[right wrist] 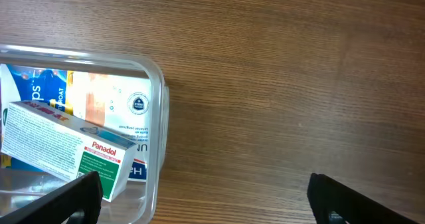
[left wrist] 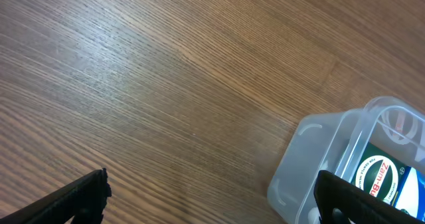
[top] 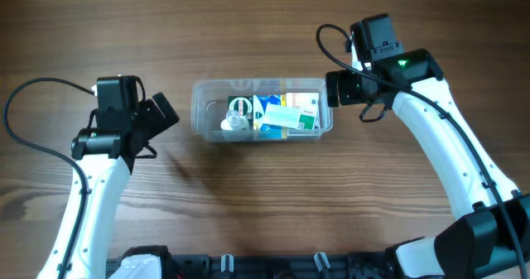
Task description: Pack container
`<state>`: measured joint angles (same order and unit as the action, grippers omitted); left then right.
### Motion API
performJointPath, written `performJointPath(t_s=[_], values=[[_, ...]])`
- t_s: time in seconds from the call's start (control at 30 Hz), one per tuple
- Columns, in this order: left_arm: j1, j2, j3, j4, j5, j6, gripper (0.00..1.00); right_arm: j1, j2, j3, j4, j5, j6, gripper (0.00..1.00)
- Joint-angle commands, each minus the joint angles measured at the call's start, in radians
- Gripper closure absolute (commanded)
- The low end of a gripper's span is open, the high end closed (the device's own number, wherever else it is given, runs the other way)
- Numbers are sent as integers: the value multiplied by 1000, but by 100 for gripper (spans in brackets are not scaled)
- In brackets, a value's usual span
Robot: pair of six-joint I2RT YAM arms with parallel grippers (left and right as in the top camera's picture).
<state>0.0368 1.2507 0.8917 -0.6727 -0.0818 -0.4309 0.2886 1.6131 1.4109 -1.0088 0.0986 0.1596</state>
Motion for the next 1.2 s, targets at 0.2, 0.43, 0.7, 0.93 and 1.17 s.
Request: performJointPath(t_s=[0.2,0.43,0.7,0.93,1.17], values=[[5,-11,0,0,-10,5,0,2,-4,14,5,13,-2,0],[5,-11,0,0,-10,5,0,2,-113,14,5,13,-2,0],[5,-11,0,0,-10,5,0,2,-417,14,13,137,-2,0],[5,-11,0,0,-10,5,0,2,-747,-55,12,101,5,0],[5,-11,0,0,-10,5,0,2,-1176,-261,94,11,12,0]])
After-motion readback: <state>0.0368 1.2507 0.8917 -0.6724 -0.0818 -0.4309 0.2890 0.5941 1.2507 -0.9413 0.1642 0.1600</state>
